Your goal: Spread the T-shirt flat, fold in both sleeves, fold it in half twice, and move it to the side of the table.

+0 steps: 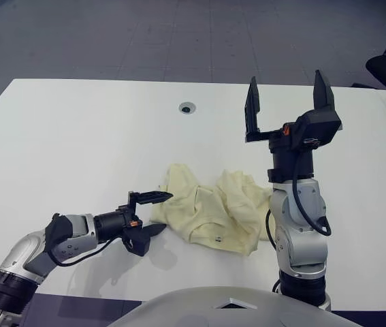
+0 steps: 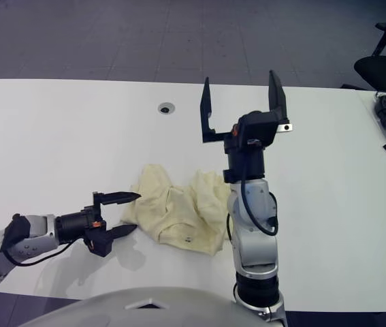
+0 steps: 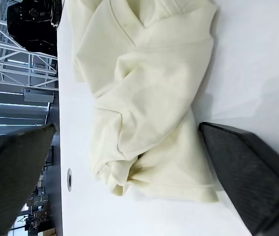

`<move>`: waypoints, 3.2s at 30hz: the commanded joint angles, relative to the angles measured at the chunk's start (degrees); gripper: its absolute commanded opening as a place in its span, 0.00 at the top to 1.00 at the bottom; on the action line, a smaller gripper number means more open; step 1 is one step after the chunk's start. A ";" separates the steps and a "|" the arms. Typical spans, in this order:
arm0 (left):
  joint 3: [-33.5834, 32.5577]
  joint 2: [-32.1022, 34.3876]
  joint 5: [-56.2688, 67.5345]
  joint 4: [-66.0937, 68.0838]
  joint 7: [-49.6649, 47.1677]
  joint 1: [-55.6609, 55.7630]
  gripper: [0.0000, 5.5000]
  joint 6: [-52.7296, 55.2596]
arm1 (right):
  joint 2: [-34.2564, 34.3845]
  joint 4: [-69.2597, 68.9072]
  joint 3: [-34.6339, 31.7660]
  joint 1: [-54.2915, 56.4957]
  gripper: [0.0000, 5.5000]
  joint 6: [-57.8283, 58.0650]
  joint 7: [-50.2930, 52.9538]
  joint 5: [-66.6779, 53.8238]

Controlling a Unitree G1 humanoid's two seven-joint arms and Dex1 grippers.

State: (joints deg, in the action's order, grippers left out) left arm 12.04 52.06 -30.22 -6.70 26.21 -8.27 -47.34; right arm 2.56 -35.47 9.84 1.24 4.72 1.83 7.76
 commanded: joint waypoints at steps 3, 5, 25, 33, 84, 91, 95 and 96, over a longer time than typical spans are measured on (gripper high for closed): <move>3.84 -2.08 -4.33 0.92 1.24 -0.50 0.02 1.07 | 0.24 -0.79 0.07 0.30 0.02 0.69 -0.01 -0.01; 4.33 -2.29 -4.41 1.15 0.83 -0.46 0.02 0.83 | 0.31 -0.61 0.20 0.29 0.02 0.54 0.04 0.04; 9.16 -4.48 -3.66 2.28 0.59 1.31 0.02 -0.89 | 0.28 -0.54 0.04 0.26 0.02 0.42 0.32 0.11; 9.21 -4.17 -1.65 1.65 -0.32 1.22 0.02 -2.63 | 0.31 -1.09 0.20 0.26 0.02 0.85 0.34 0.31; 9.35 -6.21 2.87 -1.04 1.85 -2.11 1.00 0.39 | -1.58 -3.02 -2.59 1.42 0.02 6.55 -2.76 -3.15; 9.85 -10.91 3.22 -5.84 1.31 -5.61 1.00 6.24 | -27.12 -10.06 -12.42 -0.14 0.02 21.26 -27.35 -10.55; 10.46 -13.45 2.13 -10.20 1.22 -7.46 1.00 9.44 | -45.44 -10.63 -22.40 -8.59 0.02 10.89 -47.43 -13.90; 10.64 -13.86 1.93 -10.94 1.42 -7.71 1.00 10.12 | -48.83 -11.66 -24.97 -11.15 0.02 8.24 -52.39 -15.18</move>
State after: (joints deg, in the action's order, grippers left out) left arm 22.18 38.91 -27.33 -15.16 27.03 -15.21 -39.11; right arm -38.33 -44.69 -10.02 -4.98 18.84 -40.40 -4.96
